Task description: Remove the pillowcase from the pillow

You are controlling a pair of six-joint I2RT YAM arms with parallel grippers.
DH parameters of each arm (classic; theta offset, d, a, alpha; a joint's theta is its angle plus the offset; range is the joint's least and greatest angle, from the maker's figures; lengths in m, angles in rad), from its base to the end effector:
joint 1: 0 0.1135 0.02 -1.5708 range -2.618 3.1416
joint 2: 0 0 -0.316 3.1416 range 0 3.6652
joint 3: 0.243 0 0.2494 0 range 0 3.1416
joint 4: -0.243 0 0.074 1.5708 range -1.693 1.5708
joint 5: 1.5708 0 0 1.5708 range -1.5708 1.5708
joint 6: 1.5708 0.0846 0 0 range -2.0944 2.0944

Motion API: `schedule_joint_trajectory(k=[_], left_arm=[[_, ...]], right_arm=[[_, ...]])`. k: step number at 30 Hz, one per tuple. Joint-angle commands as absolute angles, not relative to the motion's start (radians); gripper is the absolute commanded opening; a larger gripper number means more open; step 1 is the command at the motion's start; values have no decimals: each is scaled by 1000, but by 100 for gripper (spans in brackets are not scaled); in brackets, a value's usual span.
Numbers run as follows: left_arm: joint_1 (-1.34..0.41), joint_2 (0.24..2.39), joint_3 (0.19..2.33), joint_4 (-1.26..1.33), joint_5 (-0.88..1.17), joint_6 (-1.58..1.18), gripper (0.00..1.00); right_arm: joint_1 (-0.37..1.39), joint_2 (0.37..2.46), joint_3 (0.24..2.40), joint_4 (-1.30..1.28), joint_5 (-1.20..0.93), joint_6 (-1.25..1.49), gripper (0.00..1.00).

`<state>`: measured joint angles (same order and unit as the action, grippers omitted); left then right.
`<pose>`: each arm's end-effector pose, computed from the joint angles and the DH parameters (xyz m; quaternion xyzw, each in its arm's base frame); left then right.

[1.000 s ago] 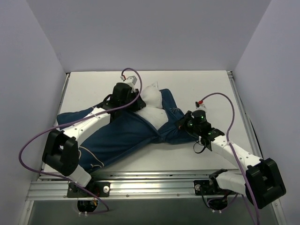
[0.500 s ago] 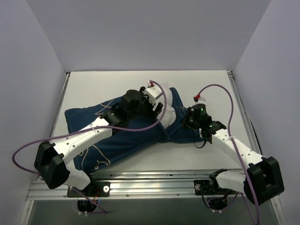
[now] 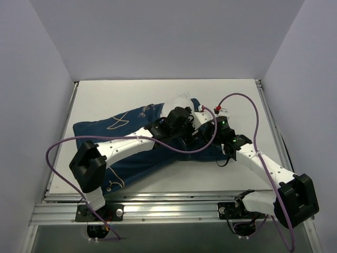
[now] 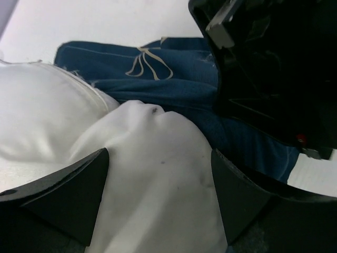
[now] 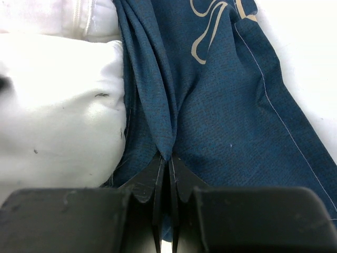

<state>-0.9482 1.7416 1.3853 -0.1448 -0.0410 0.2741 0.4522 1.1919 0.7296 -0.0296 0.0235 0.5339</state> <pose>0.2714 -0.3721 0.3205 0.4850 0.7105 -0.1519 0.4868 0.2584 0.1233 0.2779 0.0411 0.8570 0.2342 0.4572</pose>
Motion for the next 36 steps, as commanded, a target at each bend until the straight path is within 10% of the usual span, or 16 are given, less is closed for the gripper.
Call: schedule_joint_trajectory(k=[1, 9, 16, 36], left_arm=[[-948, 1788, 1450, -173, -31, 267, 87], [-882, 1884, 1410, -177, -58, 129, 86], [-824, 1867, 1318, -92, -104, 22, 3], [-578, 1434, 1074, -225, -104, -382, 2]], right_arm=[[462, 1206, 767, -55, 58, 519, 0], [463, 1207, 767, -48, 69, 518, 0], [450, 1203, 743, -48, 107, 523, 0], [206, 1138, 580, -66, 206, 620, 0]])
